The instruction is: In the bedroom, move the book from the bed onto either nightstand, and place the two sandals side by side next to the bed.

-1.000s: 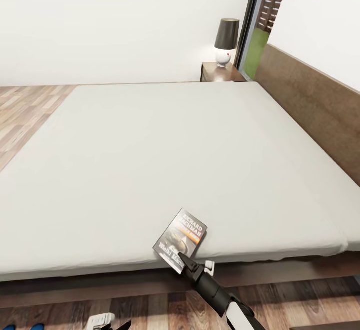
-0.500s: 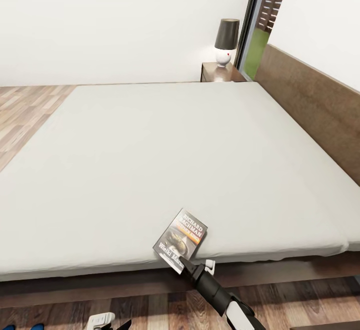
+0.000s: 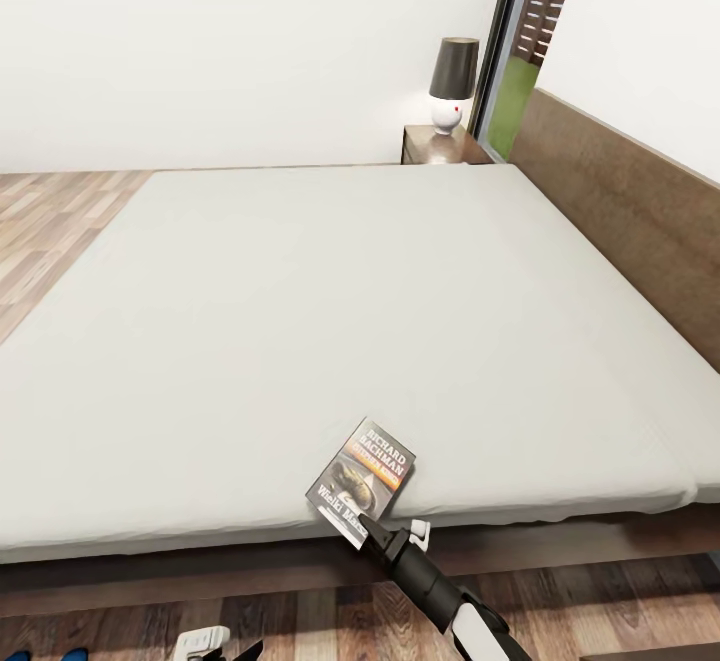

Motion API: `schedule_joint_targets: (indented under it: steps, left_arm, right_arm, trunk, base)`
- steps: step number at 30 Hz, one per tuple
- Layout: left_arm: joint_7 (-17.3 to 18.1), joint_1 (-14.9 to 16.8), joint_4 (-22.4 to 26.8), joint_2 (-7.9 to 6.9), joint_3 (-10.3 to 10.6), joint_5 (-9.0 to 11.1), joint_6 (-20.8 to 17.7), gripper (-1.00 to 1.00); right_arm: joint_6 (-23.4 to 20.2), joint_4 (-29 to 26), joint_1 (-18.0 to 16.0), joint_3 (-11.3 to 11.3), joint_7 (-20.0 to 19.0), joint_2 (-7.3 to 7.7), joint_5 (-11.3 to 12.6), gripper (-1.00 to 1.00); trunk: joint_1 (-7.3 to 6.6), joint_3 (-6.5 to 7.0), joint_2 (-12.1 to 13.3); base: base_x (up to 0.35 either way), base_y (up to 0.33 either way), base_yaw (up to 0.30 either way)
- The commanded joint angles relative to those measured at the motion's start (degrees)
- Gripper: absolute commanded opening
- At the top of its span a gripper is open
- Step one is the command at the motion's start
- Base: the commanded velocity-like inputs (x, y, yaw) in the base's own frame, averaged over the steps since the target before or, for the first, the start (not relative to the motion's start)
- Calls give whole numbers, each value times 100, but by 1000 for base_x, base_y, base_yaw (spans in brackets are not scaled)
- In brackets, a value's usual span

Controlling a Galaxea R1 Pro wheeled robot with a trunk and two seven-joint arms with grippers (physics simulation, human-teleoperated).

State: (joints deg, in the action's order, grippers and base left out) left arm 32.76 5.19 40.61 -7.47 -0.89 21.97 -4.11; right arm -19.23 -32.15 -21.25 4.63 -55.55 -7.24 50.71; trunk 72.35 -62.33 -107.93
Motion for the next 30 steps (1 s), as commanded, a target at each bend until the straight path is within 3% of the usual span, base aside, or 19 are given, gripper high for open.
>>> schedule_joint_targets:
  steps: [1,8,30]
  left_arm:
    - [27,2,0,0,-7,52,-48,100]
    - [46,4,0,0,-8,53,-44,100]
    - [40,1,0,0,-8,44,-55,100]
  right_arm:
    - [-36,7,-2,3,11,3,45,-100]
    - [-36,7,-2,3,10,3,45,-100]
    - [-36,7,-2,3,13,3,45,-100]
  trunk:
    - [0,-4,-1]
    - [-22,14,39]
    - [-506,409,921]
  base:
    - [0,0,0]
    - [0,0,0]
    - [0,0,0]
